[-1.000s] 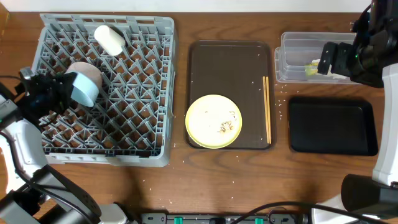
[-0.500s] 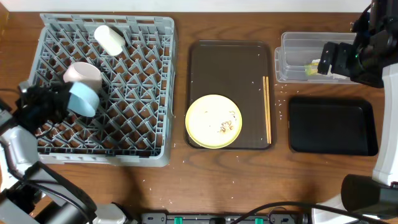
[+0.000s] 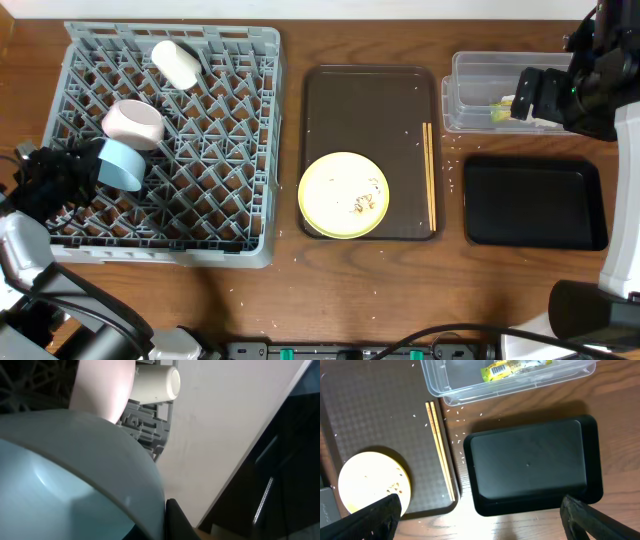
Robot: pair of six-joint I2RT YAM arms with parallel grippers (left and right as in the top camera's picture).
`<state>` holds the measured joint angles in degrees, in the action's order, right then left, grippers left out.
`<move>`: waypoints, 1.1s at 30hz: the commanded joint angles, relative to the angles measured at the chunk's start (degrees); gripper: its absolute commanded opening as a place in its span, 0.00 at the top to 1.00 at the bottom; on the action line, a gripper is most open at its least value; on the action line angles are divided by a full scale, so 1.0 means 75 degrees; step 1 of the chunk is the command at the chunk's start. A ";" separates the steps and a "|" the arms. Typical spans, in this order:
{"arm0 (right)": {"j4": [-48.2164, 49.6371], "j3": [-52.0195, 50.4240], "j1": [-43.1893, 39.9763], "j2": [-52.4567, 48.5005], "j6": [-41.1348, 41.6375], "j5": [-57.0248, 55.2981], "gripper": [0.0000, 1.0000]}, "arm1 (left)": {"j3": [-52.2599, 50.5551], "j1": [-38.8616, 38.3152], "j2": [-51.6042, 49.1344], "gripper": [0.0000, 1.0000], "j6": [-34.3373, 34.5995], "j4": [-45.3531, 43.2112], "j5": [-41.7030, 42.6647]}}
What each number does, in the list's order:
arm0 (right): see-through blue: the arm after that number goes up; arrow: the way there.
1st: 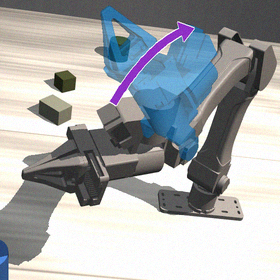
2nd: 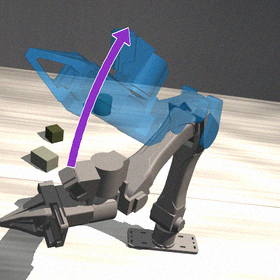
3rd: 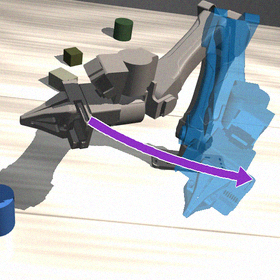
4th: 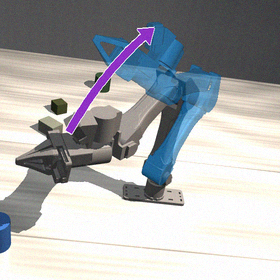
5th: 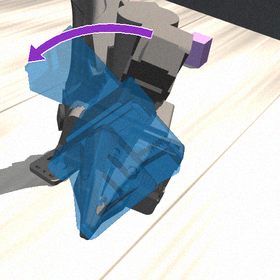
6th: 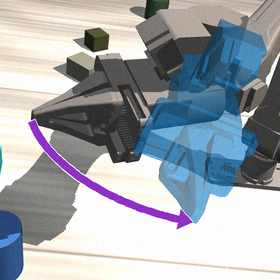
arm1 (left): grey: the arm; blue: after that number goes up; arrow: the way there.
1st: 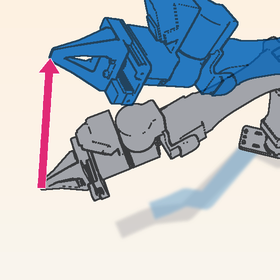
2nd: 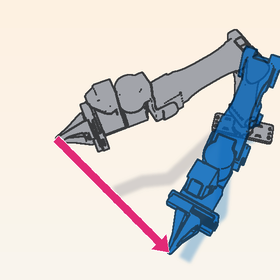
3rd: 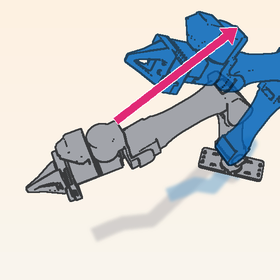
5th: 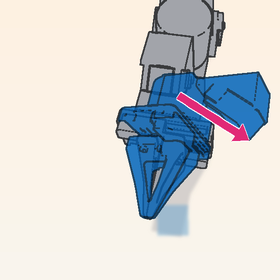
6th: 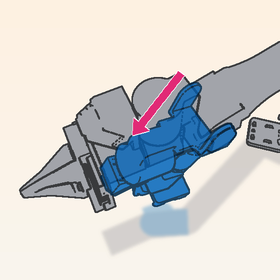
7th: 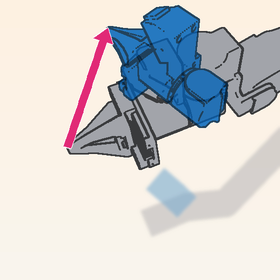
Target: Sort waste into correct bins and load items into the dishwasher
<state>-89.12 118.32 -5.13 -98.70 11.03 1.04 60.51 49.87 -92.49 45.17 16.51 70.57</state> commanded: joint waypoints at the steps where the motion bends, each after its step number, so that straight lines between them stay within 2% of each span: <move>1: -0.0006 0.0009 -0.0009 0.0172 -0.0108 -0.0050 0.01 | -0.0038 0.0044 -0.0044 0.92 -0.0245 0.0020 0.0134; 7: -0.0006 0.0009 -0.0009 0.0172 -0.0108 -0.0050 0.01 | -0.0038 0.0405 -0.0041 0.92 -0.0303 0.0361 0.0134; 11: -0.0006 0.0009 -0.0009 0.0172 -0.0108 -0.0050 0.01 | -0.0038 0.0804 -0.0041 0.92 -0.0842 0.0935 0.0122; 13: -0.0006 0.0009 -0.0009 0.0172 -0.0108 -0.0050 0.01 | -0.0038 0.0965 -0.0041 0.83 -0.1166 0.1247 0.0015; 15: -0.0006 0.0009 -0.0009 0.0172 -0.0108 -0.0050 0.01 | -0.0038 0.1102 -0.0041 0.67 -0.1445 0.1609 -0.0137; 16: -0.0006 0.0009 -0.0009 0.0172 -0.0108 -0.0050 0.01 | -0.0038 0.1157 -0.0041 0.62 -0.1524 0.1766 -0.0160; 23: -0.0006 0.0009 -0.0009 0.0172 -0.0111 -0.0050 0.01 | -0.0035 0.1437 0.0073 0.49 -0.2046 0.2142 -0.0224; 26: -0.0006 0.0009 -0.0009 0.0172 -0.0111 -0.0050 0.01 | 0.0023 0.1550 0.0294 0.45 -0.2369 0.2602 -0.1131; 31: -0.0006 0.0009 -0.0009 0.0172 -0.0111 -0.0050 0.01 | 0.0321 0.1751 0.0833 0.43 -0.2970 0.3824 -0.3194; 33: -0.0006 0.0009 -0.0009 0.0172 -0.0111 -0.0050 0.01 | 0.0393 0.1766 0.1110 0.40 -0.2973 0.4097 -0.4173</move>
<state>-89.14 118.32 -5.13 -98.70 11.03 1.04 60.88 62.65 -87.59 26.11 45.93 52.45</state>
